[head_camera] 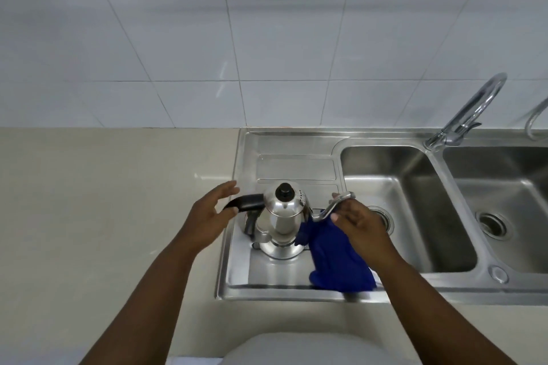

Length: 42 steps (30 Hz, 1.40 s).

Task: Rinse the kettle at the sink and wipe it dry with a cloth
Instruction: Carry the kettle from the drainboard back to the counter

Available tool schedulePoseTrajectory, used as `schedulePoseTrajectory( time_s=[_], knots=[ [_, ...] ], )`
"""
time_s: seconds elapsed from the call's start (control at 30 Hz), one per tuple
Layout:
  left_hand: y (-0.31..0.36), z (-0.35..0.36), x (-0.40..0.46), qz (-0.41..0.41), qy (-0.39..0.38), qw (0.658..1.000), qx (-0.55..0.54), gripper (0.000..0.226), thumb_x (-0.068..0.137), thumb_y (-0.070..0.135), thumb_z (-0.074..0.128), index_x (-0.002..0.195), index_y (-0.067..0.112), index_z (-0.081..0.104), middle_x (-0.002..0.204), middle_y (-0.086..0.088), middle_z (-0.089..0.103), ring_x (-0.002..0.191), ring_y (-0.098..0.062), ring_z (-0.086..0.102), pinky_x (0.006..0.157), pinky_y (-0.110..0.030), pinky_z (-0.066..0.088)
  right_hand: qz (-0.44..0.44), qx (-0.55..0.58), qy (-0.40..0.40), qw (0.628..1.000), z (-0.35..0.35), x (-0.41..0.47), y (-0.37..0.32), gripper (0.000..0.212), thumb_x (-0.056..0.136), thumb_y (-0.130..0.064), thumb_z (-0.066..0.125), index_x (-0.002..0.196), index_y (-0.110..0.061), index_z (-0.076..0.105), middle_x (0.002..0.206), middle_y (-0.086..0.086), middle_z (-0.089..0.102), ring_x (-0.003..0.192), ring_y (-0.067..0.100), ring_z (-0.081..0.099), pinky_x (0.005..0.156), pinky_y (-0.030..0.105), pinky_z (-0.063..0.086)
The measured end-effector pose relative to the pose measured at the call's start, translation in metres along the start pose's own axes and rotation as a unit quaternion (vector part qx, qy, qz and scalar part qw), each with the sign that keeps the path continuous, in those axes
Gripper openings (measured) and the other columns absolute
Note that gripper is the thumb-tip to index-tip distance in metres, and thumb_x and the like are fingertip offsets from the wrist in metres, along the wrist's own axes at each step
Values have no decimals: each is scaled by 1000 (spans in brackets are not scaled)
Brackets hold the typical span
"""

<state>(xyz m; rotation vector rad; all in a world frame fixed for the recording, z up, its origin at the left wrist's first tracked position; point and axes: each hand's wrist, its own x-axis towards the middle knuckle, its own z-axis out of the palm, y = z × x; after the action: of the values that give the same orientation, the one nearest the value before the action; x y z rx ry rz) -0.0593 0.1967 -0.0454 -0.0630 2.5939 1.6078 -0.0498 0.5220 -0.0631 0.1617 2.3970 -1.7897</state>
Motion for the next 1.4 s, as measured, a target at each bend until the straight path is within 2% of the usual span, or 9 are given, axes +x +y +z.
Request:
schedulePoseTrajectory(
  time_s=[0.13,0.27,0.37,0.5,0.67,0.73,0.83,1.13,1.4],
  knots=[
    [-18,-5,-6,-15,-40,998,35,41,86,5,68,120,28,62,114,5,68,106,-13,64,100,-38,50,5,28,-2,1000,-5,9,-7,33,89,-10,69,104,-39,73,112,-15,75,107,5,69,100,38,54],
    [-19,-5,-2,5,-29,999,29,42,84,8,71,107,42,64,102,11,70,98,-7,65,94,-34,52,16,49,-3,999,-6,16,-6,24,87,-3,68,101,-21,76,111,-7,77,106,12,71,101,48,53],
    [-18,-14,0,18,-21,999,30,47,85,10,70,104,52,61,101,14,69,97,-2,63,92,-30,52,3,28,-10,1000,-5,20,-11,24,87,-6,70,99,-25,77,108,-7,77,103,13,72,101,47,53],
    [-18,-44,2,24,-2,999,27,38,86,14,69,109,43,63,100,21,68,98,-1,62,90,-24,49,-43,1,-37,998,8,31,-32,27,86,-10,71,98,-33,77,109,-13,77,103,8,72,99,41,53],
    [-21,-94,2,14,21,999,46,36,85,9,69,114,30,64,98,17,68,94,-7,63,90,-31,51,-71,81,-87,990,45,46,-54,24,84,-1,71,94,-22,78,113,-3,76,106,23,71,96,46,55],
    [-25,-114,0,9,26,998,63,34,85,7,69,116,22,64,97,14,66,90,-4,62,87,-24,50,-68,102,-100,987,65,50,-60,23,84,0,71,95,-19,78,113,-1,76,106,24,71,93,42,59],
    [-33,-141,-3,3,31,996,79,33,85,3,68,107,27,64,89,15,64,81,3,59,75,-7,43,-55,118,-111,985,98,54,-68,23,85,-1,70,94,-21,79,111,-4,77,104,21,72,88,37,60],
    [-73,-195,-3,-66,61,992,85,33,84,3,67,108,26,65,97,-3,67,92,-24,66,80,-41,51,-44,128,-133,982,176,55,-77,22,86,-1,71,89,-22,79,104,-1,78,97,18,73,89,39,59],
    [-101,-207,-6,-100,86,990,54,33,85,4,66,107,29,65,103,-1,68,103,-18,63,71,-31,47,-47,115,-146,981,206,52,-74,32,85,0,70,80,-29,79,101,-9,79,97,16,72,93,47,57]
  ],
)
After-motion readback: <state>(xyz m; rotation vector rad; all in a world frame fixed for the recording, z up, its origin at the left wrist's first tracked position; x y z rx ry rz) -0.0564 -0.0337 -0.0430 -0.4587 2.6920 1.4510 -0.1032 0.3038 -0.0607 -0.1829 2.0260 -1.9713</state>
